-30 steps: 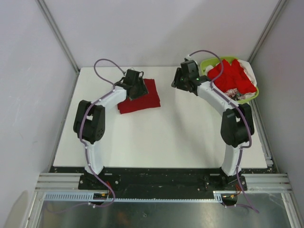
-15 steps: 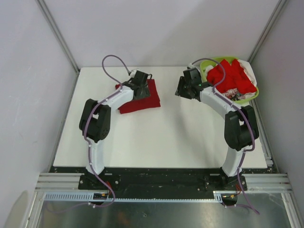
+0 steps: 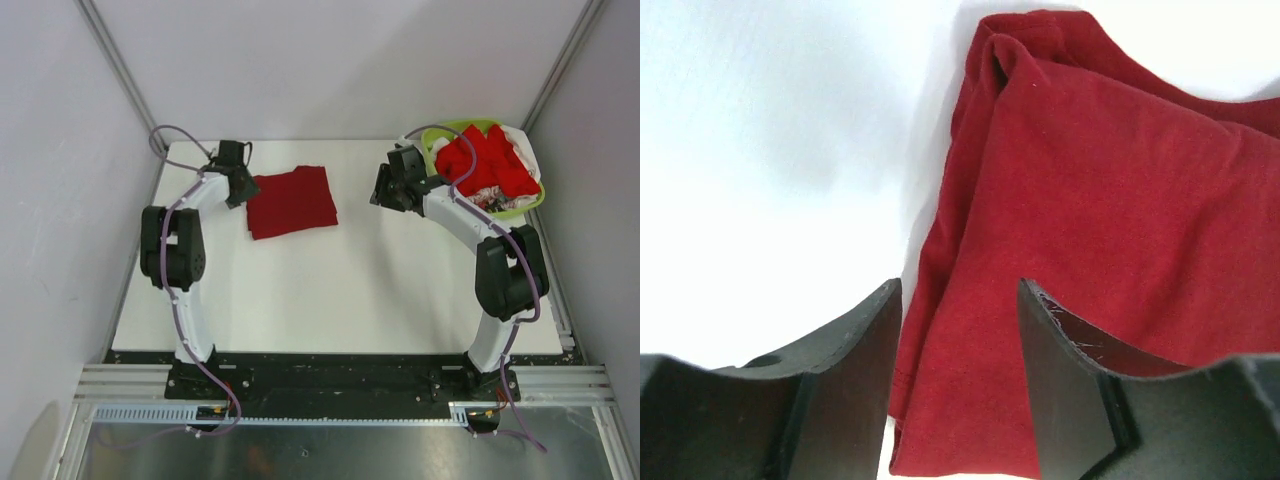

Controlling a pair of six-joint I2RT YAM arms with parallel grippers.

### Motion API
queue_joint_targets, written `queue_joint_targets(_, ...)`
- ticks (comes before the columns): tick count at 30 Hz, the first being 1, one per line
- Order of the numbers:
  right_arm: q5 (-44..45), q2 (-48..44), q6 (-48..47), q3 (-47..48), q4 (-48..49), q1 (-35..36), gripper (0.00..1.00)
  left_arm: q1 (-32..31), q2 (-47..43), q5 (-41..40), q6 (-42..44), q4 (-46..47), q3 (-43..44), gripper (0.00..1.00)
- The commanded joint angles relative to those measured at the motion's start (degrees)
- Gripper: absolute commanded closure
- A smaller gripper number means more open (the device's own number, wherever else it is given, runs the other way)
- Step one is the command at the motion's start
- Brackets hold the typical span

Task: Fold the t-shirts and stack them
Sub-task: Put the neatly folded tshirt into the corner of the board with the left arm

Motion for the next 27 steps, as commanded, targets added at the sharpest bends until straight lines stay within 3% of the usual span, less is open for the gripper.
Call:
queue_joint_targets(1, -0.3, -2.0, -0.8, -0.2, 1.4, -0.2, 0.53, 1.7, -2.2, 6.7, 2.4, 0.0, 0.3, 0.46)
queue_joint_targets(9, -0.2, -2.0, -0.8, -0.4, 1.3, -0.2, 0.53, 2.8, 2.8, 12.5, 3.8, -0.9, 2.9, 0.50)
queue_joint_targets(27, 0.3, -2.1, -1.2, -0.8, 0.7, -0.2, 0.53, 2.9, 4.2, 5.0, 7.4, -2.5, 3.8, 0.47)
